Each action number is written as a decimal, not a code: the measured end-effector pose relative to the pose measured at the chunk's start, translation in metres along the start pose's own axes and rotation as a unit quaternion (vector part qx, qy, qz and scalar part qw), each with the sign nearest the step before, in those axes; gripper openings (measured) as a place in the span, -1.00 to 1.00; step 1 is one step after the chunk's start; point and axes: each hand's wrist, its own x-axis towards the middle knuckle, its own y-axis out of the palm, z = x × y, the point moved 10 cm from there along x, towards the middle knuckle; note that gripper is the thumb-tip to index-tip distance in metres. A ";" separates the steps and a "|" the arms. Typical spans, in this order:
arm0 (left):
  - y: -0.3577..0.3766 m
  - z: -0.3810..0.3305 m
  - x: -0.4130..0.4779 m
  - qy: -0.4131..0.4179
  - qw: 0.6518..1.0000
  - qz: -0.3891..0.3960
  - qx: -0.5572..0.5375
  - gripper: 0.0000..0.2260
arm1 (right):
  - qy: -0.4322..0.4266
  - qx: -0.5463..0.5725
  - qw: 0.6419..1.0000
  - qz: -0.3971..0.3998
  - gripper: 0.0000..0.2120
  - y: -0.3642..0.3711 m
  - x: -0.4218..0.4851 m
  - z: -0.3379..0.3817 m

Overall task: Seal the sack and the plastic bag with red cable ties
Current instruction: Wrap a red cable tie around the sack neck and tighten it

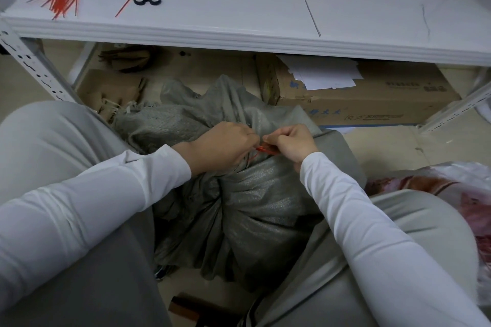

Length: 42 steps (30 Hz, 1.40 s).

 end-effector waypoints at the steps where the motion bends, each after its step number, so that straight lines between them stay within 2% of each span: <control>1: 0.000 -0.001 0.000 0.006 1.000 0.005 0.003 -0.90 | 0.004 0.003 1.000 -0.001 -0.93 0.000 0.000 -0.001; 3: 0.002 -0.001 -0.001 0.010 1.000 0.014 0.011 -0.97 | 0.009 0.014 1.000 0.001 -0.96 -0.001 0.001 -0.003; 6: 0.004 -0.001 -0.002 0.009 0.999 0.024 0.019 -0.91 | 0.008 0.012 1.000 0.005 -0.97 0.001 0.000 -0.003; 9: 0.003 0.002 -0.004 0.005 1.000 0.017 0.020 -0.94 | 0.002 0.007 1.000 0.010 -0.95 0.002 -0.001 -0.001; 13: 0.001 0.007 -0.010 -0.015 1.000 -0.002 0.014 -0.97 | -0.026 0.023 0.995 0.091 -0.91 0.010 -0.002 0.011; 16: -0.002 0.005 -0.011 -0.006 0.999 -0.024 0.025 -0.90 | 0.007 0.041 0.989 0.143 -0.89 0.019 -0.006 0.007; 18: 0.000 0.003 -0.012 -0.005 0.999 -0.022 0.029 -0.95 | 0.037 0.037 0.986 0.160 -0.86 0.025 -0.009 -0.001; 23: 0.005 0.009 -0.008 -0.046 0.999 0.001 0.027 -0.90 | 0.003 0.032 0.996 0.085 -0.91 0.016 -0.006 0.004; 26: 0.009 0.008 -0.002 -0.043 0.998 0.027 0.038 -0.92 | -0.028 -0.029 0.999 0.036 -0.86 0.010 -0.001 0.006; 30: 0.009 0.006 0.003 -0.020 0.997 0.054 0.050 -0.94 | -0.026 -0.052 0.998 0.009 -0.90 0.007 0.002 0.002; 33: 0.005 0.000 0.002 0.004 0.998 0.044 0.049 -0.97 | -0.021 -0.029 0.999 0.009 -0.91 0.006 -0.002 0.003; 38: 0.001 -0.011 -0.003 0.047 0.997 0.032 0.051 -0.81 | 0.007 0.031 0.999 0.040 -0.93 0.015 -0.008 -0.001; 42: 0.007 -0.011 -0.006 0.048 0.996 0.050 0.059 -0.84 | 0.019 0.044 0.997 0.065 -0.88 0.023 -0.007 -0.006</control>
